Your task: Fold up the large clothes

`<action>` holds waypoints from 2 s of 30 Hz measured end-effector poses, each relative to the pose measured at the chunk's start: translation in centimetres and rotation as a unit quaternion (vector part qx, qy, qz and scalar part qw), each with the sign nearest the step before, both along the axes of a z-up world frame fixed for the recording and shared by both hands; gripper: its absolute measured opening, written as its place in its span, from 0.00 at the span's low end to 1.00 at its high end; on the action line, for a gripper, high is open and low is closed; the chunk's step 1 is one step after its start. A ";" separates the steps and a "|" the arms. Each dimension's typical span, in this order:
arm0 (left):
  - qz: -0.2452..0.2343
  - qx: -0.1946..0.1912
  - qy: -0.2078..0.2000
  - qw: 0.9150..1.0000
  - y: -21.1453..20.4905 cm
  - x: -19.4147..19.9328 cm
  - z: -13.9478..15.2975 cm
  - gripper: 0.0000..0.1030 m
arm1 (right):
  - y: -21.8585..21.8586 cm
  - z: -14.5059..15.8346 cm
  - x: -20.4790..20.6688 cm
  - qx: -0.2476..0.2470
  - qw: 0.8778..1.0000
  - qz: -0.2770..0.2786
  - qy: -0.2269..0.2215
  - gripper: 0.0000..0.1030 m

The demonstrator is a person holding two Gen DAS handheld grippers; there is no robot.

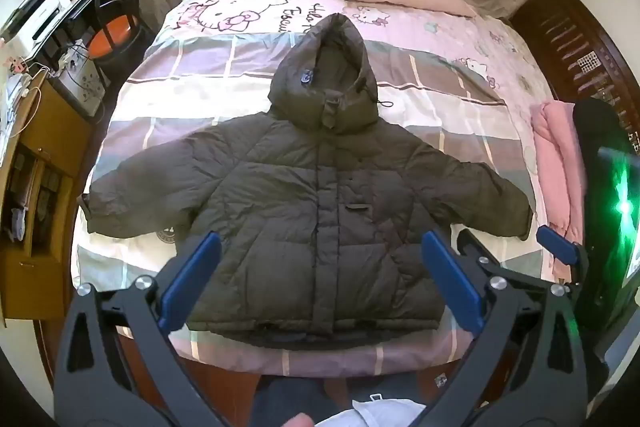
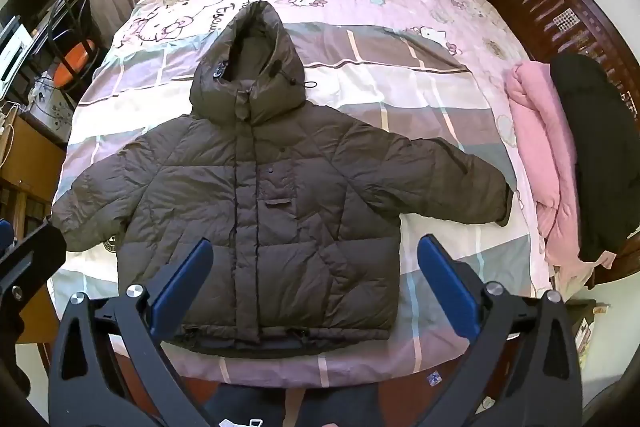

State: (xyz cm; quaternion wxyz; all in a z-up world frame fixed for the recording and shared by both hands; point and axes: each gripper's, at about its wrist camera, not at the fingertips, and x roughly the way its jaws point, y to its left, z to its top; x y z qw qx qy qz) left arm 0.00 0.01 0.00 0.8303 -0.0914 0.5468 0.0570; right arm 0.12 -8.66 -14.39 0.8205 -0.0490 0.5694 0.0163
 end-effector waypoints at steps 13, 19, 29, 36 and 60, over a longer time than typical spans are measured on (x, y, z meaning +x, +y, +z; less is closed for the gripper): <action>0.002 -0.005 -0.003 1.000 0.4 -0.5 0.1 0.98 | 0.2 0.0 -0.5 -0.004 1.000 0.002 -0.003 0.99; 0.000 -0.004 -0.006 1.000 0.3 -1.3 0.8 0.98 | 0.2 0.1 -0.6 -0.003 1.000 0.002 -0.003 0.99; -0.001 -0.002 -0.006 1.000 0.0 -1.0 0.4 0.98 | 0.9 0.3 -1.8 -0.002 1.000 -0.004 0.001 0.99; 0.002 0.001 -0.010 1.000 0.1 -1.2 0.4 0.98 | -0.2 -0.3 -1.3 -0.001 1.000 -0.004 0.003 0.99; 0.001 0.000 -0.008 1.000 0.0 -1.3 0.4 0.98 | -0.8 -0.6 -1.3 0.000 1.000 -0.006 0.007 0.99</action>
